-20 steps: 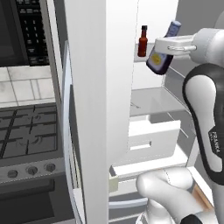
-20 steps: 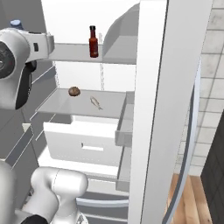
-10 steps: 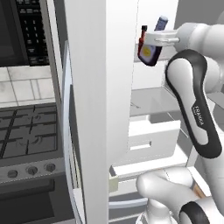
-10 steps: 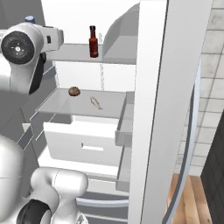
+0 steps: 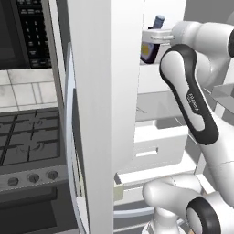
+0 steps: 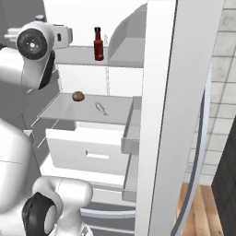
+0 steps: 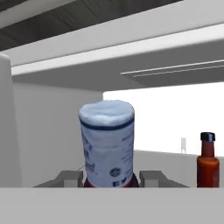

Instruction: Place the condiment bottle and condiment bottle from the counter to the top shelf of the fridge. If the existing items in the fridge are on the top shelf, move them to other shelves.

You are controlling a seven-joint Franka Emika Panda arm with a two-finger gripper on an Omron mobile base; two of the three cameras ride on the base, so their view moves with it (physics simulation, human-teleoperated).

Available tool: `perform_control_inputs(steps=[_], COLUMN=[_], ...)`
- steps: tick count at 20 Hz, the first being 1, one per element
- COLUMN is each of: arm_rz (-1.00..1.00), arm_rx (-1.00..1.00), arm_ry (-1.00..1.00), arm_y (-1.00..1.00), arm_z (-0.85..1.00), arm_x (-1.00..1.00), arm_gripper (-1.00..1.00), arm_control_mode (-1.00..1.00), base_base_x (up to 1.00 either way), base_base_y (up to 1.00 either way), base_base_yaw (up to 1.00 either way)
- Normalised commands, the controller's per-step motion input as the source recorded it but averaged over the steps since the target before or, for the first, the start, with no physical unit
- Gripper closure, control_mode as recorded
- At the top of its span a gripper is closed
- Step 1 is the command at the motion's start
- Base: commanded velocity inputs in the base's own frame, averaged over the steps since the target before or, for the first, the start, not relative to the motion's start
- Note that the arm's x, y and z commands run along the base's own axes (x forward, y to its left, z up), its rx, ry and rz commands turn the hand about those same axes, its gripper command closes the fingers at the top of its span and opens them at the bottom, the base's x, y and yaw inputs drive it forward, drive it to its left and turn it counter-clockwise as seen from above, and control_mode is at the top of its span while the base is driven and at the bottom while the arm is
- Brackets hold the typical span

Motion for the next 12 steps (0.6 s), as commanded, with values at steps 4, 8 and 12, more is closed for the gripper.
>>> perform_control_inputs(steps=[4,8,12], arm_rz=[0.0,0.0,0.0], arm_rx=[0.0,0.0,-0.01], arm_ry=[0.0,0.0,0.02], arm_y=[0.04,0.11,0.11], arm_z=[0.0,-0.04,-0.14], arm_x=[0.36,0.43,0.38], arm_gripper=[1.0,1.0,1.0], arm_control_mode=[-1.0,-1.0,-1.0], base_base_x=[0.0,0.0,0.0], base_base_y=[0.0,0.0,0.0], base_base_yaw=[0.0,0.0,0.0])
